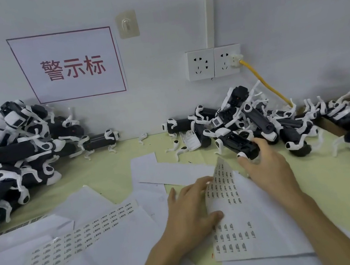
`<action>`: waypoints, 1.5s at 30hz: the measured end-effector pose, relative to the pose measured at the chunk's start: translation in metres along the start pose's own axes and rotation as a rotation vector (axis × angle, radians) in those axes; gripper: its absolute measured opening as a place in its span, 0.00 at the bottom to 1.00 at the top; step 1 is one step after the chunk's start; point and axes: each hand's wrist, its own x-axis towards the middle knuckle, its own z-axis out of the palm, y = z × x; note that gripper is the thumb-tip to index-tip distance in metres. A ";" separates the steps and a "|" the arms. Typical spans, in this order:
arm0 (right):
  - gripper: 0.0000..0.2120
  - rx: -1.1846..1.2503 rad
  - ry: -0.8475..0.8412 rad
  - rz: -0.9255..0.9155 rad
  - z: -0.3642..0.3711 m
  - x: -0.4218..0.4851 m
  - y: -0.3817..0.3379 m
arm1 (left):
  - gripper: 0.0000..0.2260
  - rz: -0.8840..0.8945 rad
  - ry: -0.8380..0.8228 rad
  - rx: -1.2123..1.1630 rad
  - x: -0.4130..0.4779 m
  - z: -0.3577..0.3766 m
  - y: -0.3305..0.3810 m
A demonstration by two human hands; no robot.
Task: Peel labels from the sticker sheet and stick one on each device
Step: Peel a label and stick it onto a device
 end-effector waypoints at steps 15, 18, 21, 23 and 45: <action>0.23 0.256 0.117 -0.433 0.018 -0.029 -0.030 | 0.08 -0.221 0.376 -1.008 -0.001 -0.033 -0.002; 0.18 0.302 0.167 -0.436 0.015 -0.028 -0.032 | 0.09 -0.220 0.309 -1.163 0.000 -0.039 -0.007; 0.15 0.364 0.244 -0.461 0.011 -0.027 -0.033 | 0.15 -0.240 0.097 -1.216 -0.001 -0.038 -0.009; 0.15 0.393 0.278 -0.448 0.009 -0.027 -0.033 | 0.15 -0.250 -0.019 -1.165 -0.002 -0.033 -0.008; 0.06 0.422 0.124 -0.710 0.034 -0.041 -0.038 | 0.15 -0.103 0.180 -1.316 0.002 -0.018 -0.002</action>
